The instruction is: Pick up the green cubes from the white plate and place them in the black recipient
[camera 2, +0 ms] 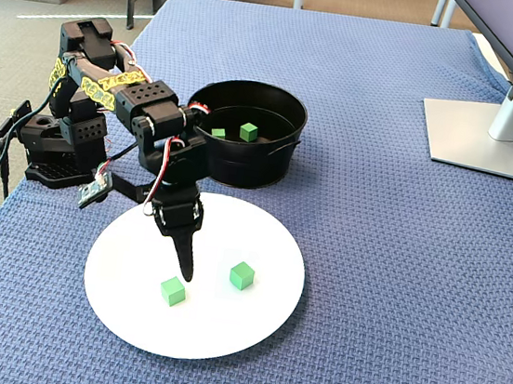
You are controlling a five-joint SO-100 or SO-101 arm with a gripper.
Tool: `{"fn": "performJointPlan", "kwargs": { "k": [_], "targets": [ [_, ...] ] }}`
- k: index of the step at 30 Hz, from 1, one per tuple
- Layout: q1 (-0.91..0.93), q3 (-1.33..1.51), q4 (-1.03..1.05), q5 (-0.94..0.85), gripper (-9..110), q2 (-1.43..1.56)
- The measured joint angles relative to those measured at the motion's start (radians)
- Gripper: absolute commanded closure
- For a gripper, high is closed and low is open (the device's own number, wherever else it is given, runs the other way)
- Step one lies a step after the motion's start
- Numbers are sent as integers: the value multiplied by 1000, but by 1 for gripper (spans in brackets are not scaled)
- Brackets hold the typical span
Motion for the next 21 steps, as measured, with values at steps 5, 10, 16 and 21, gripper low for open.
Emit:
{"fn": "performJointPlan", "kwargs": {
  "k": [5,10,16,21],
  "targets": [
    [11,0,0,-43,80,-34],
    [20,0,-25,-69,76,-46],
    [32,3,-49,-115,75,-75],
    [61,3,-69,-156,79,-120]
  ]
}}
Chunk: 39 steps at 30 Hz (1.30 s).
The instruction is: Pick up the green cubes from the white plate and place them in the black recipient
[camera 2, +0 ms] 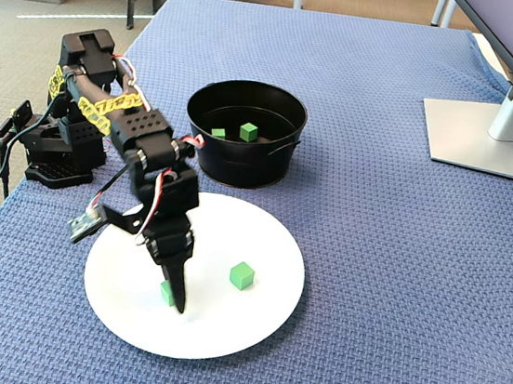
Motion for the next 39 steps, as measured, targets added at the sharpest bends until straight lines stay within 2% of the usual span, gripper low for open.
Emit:
{"fn": "performJointPlan", "kwargs": {
  "k": [12,16,18,30,34,39],
  "targets": [
    [6,-5,0,-29,83,-12],
    [8,-5,0,-51,90,-12],
    [8,-8,0,-77,102,-12],
    [-3,-8,17,-130,102,-5],
    [-3,58,44,-117,102,112],
    [-3,199,51,-89,102,402]
  ]
}}
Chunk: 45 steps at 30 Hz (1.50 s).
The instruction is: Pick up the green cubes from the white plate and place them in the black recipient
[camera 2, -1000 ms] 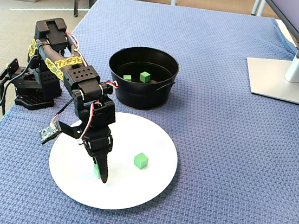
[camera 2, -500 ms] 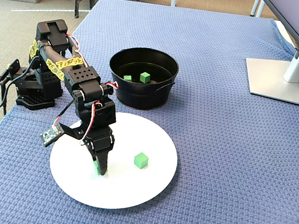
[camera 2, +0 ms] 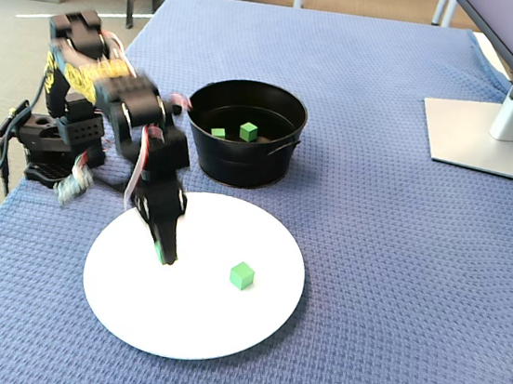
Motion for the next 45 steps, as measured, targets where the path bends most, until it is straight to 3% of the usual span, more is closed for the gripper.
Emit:
{"fn": "performJointPlan", "kwargs": {
  "k": [6,15,21,23,28,34,39,45],
  "targets": [
    [-160,249,-2,17,102,376],
    [-719,466,-37,81,102,773],
    [-1032,600,-150,115,101,856],
    [-1074,626,-183,132,81,834],
    [-1097,632,-206,115,68,796],
    [-1069,632,-198,107,72,802],
    [-851,502,-149,84,75,715],
    [-523,276,-103,-28,74,371]
  ]
}}
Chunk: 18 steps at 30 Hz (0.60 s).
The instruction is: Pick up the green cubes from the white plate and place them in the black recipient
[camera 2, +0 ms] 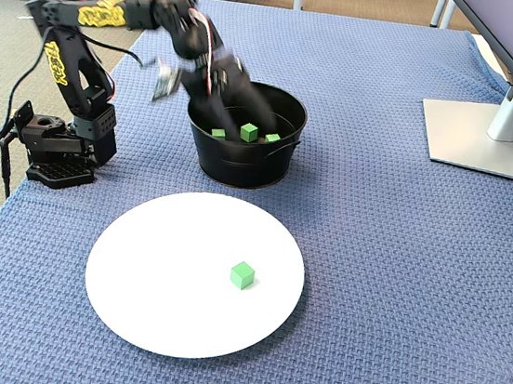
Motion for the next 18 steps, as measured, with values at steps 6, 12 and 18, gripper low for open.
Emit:
{"fn": "performJointPlan", "kwargs": {
  "k": [6,12,18],
  "targets": [
    [127,-268,57,-241,71,-402],
    [230,-394,37,-261,73,-595],
    [256,-465,37,-302,72,-647]
  ]
}}
